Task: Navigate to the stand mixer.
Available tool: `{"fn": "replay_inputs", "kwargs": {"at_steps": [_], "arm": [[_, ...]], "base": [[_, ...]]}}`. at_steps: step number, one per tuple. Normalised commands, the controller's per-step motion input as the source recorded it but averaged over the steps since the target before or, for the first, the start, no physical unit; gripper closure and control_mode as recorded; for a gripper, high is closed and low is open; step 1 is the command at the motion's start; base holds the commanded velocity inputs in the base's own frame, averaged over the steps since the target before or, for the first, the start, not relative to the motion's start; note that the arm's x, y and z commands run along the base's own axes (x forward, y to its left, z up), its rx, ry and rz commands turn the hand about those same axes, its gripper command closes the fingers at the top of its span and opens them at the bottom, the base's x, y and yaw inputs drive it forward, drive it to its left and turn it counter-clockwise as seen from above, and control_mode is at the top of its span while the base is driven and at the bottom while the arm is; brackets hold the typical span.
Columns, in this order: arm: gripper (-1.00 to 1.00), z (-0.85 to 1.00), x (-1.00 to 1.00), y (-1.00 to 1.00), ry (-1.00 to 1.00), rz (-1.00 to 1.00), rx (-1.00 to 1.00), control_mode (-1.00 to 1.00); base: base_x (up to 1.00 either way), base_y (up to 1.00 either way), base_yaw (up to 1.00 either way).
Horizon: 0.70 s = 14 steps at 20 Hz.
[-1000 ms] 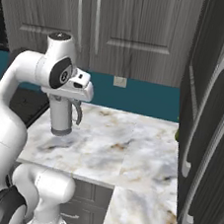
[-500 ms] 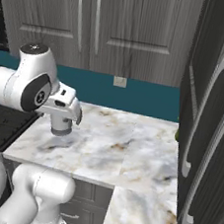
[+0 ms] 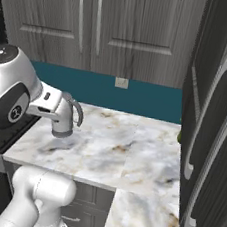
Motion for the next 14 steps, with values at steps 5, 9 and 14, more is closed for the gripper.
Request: {"fn": "replay_inputs", "kwargs": {"at_steps": [5,9,14], "arm": [[-1.0,0.0,0.0,0.0,0.0,0.0,0.0,1.0],[-1.0,0.0,0.0,0.0,0.0,0.0,0.0,1.0],[-1.0,0.0,0.0,0.0,0.0,0.0,0.0,1.0]], "base": [[-0.29,0.05,0.01],[-0.59,0.34,0.03],[-0.69,0.97,0.33]]}}
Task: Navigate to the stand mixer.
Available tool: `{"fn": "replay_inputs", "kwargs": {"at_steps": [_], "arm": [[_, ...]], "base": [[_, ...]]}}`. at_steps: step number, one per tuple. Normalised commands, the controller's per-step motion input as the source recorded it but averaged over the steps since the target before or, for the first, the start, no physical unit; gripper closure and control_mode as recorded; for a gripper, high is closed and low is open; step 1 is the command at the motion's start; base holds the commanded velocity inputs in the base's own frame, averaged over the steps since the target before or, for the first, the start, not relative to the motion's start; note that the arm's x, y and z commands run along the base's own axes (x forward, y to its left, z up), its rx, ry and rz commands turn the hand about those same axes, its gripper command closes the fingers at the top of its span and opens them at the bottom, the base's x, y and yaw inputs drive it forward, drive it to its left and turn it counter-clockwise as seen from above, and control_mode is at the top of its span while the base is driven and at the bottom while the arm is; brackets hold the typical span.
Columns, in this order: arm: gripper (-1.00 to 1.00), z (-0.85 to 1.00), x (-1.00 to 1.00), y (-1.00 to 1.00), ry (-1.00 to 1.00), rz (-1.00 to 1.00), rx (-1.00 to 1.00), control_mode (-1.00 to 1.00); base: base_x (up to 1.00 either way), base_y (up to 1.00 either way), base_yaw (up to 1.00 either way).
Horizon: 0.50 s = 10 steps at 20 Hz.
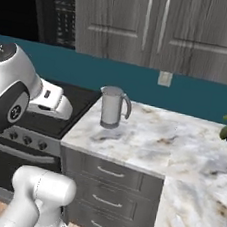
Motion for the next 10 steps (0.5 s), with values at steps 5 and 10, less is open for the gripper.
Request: {"fn": "replay_inputs", "kwargs": {"at_steps": [5,10], "arm": [[-1.0,0.0,0.0,0.0,0.0,0.0,0.0,1.0],[-1.0,0.0,0.0,0.0,0.0,0.0,0.0,1.0]], "base": [[0.0,0.73,0.7],[0.0,0.06,0.96]]}}
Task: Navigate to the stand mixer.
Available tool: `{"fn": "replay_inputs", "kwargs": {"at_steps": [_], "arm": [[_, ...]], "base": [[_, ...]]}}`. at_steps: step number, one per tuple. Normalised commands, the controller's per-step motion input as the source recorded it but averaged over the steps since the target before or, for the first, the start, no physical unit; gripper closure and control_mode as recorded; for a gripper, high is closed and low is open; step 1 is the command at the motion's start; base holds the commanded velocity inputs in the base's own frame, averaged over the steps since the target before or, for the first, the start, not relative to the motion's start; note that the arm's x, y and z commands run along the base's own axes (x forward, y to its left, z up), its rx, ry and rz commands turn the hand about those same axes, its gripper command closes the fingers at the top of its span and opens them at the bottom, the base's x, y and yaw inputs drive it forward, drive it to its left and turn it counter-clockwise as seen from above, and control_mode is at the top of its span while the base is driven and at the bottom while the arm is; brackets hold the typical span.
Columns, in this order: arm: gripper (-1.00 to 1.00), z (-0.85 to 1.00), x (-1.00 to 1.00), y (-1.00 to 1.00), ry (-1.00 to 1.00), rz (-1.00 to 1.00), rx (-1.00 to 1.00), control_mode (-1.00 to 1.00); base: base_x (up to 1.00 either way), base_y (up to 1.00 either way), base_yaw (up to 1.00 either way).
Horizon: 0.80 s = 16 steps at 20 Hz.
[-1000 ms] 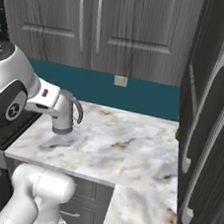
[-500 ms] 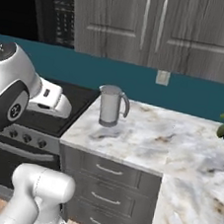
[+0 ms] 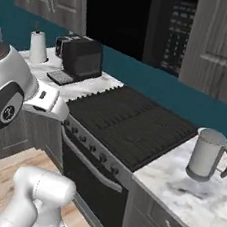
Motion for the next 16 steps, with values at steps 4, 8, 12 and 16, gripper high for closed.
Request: {"fn": "replay_inputs", "kwargs": {"at_steps": [4,8,12,16], "arm": [[-1.0,0.0,0.0,0.0,0.0,0.0,0.0,1.0],[-1.0,0.0,0.0,0.0,0.0,0.0,0.0,1.0],[-1.0,0.0,0.0,0.0,0.0,0.0,0.0,1.0],[-1.0,0.0,0.0,0.0,0.0,0.0,0.0,1.0]], "base": [[0.0,0.0,1.0],[0.0,0.0,1.0],[0.19,0.0,0.96],[0.97,0.19,0.6]]}}
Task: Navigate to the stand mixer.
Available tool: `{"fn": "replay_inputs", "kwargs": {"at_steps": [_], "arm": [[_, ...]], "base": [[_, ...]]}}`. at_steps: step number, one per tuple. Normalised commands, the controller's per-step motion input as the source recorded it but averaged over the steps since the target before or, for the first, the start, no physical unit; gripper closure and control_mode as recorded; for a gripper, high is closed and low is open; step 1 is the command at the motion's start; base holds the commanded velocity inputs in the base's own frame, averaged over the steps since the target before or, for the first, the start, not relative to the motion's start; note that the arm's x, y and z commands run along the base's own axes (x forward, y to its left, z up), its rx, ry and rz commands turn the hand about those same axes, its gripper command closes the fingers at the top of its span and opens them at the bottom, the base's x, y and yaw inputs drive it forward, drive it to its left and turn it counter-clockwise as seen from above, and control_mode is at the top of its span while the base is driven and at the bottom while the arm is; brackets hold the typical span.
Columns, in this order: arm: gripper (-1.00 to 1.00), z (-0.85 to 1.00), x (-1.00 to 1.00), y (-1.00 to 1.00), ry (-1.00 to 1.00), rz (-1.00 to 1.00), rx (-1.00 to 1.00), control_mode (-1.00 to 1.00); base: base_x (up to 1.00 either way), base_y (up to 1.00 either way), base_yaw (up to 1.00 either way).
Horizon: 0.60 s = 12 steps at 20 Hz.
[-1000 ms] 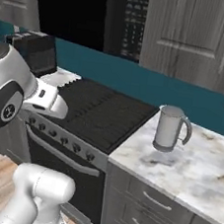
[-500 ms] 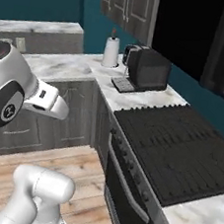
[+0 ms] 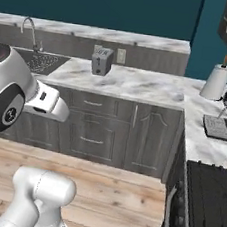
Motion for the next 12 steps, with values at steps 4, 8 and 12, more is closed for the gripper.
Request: {"fn": "replay_inputs", "kwargs": {"at_steps": [4,8,12], "arm": [[-1.0,0.0,0.0,0.0,0.0,0.0,0.0,1.0],[-1.0,0.0,0.0,0.0,0.0,0.0,0.0,1.0],[-1.0,0.0,0.0,0.0,0.0,0.0,0.0,1.0]], "base": [[1.0,0.26,0.38],[1.0,0.18,0.27],[0.81,0.91,0.05]]}}
